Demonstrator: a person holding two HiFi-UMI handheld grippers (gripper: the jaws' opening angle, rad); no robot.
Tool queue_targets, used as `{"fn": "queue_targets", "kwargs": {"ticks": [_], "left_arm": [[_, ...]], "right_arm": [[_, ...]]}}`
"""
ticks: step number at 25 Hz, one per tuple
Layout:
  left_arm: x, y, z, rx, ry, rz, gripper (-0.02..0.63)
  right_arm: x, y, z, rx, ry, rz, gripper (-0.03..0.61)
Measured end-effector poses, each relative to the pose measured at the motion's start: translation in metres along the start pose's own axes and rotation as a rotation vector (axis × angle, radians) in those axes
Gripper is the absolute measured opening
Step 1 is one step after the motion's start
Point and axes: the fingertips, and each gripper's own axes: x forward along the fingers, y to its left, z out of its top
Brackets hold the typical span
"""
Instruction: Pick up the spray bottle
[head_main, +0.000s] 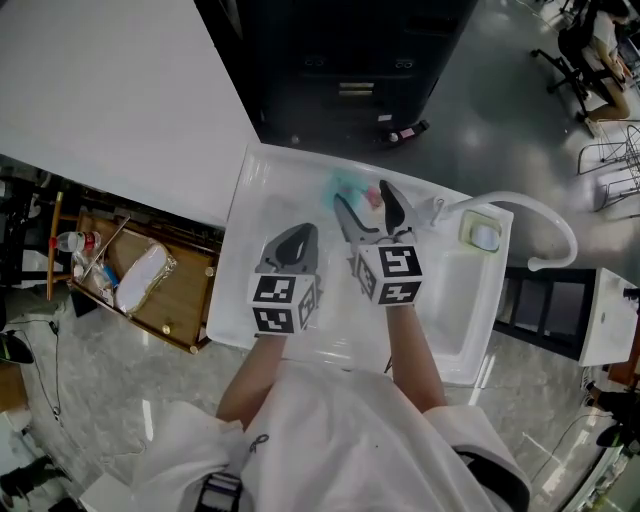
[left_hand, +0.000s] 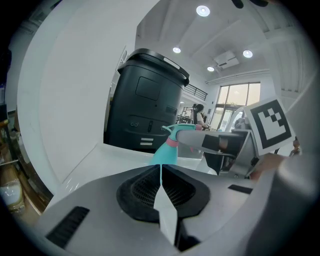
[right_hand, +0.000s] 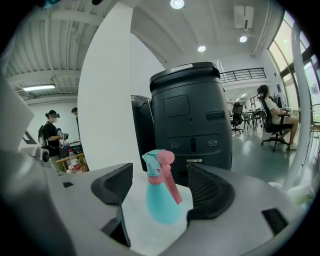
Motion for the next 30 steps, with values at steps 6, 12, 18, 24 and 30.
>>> {"fn": "queue_targets", "kwargs": {"ticks": [6, 12, 18, 24, 30], "left_arm": [[0.007, 0.007, -0.006, -0.011, 0.018, 0.026, 0.034], [0.014, 0.008, -0.019, -0.011, 0.049, 0.036, 0.034], [0.018, 0.014, -0.023, -0.018, 0.056, 0.059, 0.034], [0.021, 0.017, -0.03, -0.03, 0.07, 0.064, 0.034], [0.026, 0.016, -0.026, -0.044, 0.058, 0.055, 0.034]], "right_arm": [[0.016, 0.0, -0.003, -0.031, 0.001, 0.057, 0.33], [0.026, 0.003, -0.01, -0.037, 0.003, 0.101, 0.33], [0.034, 0.005, -0.006, -0.078, -0.028, 0.142, 0.328], [0.039, 0.01, -0.002, -0.112, -0.043, 0.164, 0.328], [0.043, 0.009, 0.001, -0.118, -0.056, 0.177, 0.328]]}}
